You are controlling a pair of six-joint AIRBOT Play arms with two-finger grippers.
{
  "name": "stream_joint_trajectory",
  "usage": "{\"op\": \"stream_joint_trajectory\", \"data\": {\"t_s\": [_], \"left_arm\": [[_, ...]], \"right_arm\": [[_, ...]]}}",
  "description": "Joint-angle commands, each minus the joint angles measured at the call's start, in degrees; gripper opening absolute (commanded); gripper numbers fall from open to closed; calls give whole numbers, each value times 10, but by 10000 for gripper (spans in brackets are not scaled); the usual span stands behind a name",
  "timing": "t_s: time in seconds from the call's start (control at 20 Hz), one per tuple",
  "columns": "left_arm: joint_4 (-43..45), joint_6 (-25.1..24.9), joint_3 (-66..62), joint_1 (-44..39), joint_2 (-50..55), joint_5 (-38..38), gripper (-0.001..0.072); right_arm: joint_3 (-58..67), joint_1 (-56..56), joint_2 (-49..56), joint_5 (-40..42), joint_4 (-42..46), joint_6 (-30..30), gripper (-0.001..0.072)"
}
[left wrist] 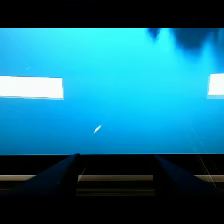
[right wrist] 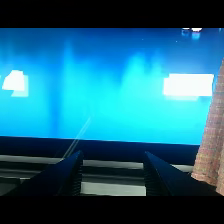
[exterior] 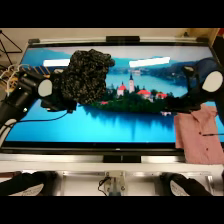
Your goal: Fold the shirts.
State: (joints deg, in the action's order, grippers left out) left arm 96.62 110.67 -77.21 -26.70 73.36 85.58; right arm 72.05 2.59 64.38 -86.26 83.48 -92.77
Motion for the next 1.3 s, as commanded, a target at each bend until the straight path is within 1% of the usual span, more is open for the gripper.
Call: {"op": "stream_joint_trajectory", "data": {"t_s": [0.0,0.5,0.55,0.65,0.8,0.85,0.95,1.0,1.1,1.2,1.25], "left_arm": [[0,0,0,0,0,0,566],[0,0,0,0,0,0,566],[0,0,0,0,0,0,566],[0,0,0,0,0,0,565],[0,0,0,0,1,-7,565],[-2,0,0,0,3,-30,565],[-2,0,0,2,11,-96,565],[-2,1,0,2,16,-127,564],[-3,7,0,2,23,-165,565],[-4,11,0,2,30,-197,564],[4,10,0,3,36,-241,563]], "right_arm": [[0,1,0,0,0,0,501],[0,1,0,2,1,4,501],[0,1,0,12,6,16,502],[0,1,0,28,10,16,502],[0,1,0,30,10,16,502],[0,1,0,34,10,14,501],[0,1,0,81,9,2,502],[0,1,0,89,9,-3,502],[0,1,0,105,10,-23,501],[0,1,0,132,11,-30,501],[0,1,0,148,16,-38,502]]}}
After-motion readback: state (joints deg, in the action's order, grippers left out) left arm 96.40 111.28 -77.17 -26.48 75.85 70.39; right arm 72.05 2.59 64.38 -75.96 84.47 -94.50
